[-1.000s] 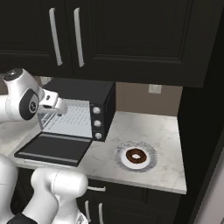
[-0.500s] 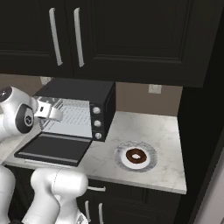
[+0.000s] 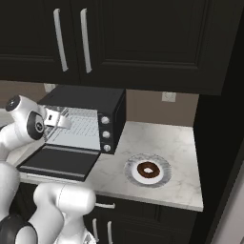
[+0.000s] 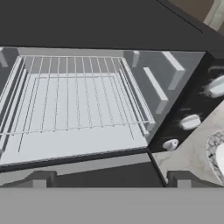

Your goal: Pick up the bagel from the plate, place it on the toaster oven rack, close the door, and set the timer.

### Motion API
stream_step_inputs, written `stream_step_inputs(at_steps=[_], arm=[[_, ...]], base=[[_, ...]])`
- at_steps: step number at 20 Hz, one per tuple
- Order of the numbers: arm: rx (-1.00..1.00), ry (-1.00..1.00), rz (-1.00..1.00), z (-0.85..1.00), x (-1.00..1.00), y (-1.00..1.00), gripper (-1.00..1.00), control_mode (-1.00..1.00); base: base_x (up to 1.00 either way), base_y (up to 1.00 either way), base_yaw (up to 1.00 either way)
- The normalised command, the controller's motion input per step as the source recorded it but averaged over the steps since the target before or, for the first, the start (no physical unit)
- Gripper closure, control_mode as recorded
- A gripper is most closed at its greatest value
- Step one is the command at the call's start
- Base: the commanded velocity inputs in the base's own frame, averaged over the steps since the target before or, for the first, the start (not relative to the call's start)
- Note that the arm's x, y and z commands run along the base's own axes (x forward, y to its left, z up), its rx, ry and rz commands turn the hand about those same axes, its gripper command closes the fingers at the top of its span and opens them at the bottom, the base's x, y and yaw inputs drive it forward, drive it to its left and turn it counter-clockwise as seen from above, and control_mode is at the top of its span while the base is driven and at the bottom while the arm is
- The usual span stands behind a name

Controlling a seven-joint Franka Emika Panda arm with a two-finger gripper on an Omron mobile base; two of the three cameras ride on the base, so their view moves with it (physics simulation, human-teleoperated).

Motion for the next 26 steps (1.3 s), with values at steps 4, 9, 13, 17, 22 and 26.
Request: stream_step_inputs(at_steps=[4, 9, 13, 17, 22, 26], arm=[[0.00, 0.00, -0.04, -0.19, 0.45, 0.11, -1.00, -1.00], [0.00, 0.03, -0.05, -0.29, 0.47, 0.08, -1.00, -1.00], [-0.01, 0.05, -0.05, -0.33, 0.46, 0.05, -1.00, -1.00], [-0.03, 0.03, -0.02, -0.32, 0.31, 0.01, -1.00, -1.00], [-0.07, 0.00, -0.01, -0.27, 0.21, 0.01, -1.00, -1.00], [-0.05, 0.00, 0.00, -0.20, 0.19, 0.00, -1.00, -1.00]], base=[[0.00, 0.00, 0.00], [0.00, 0.00, 0.00], [0.00, 0.00, 0.00], [0.00, 0.00, 0.00], [0.00, 0.00, 0.00], [0.00, 0.00, 0.00]])
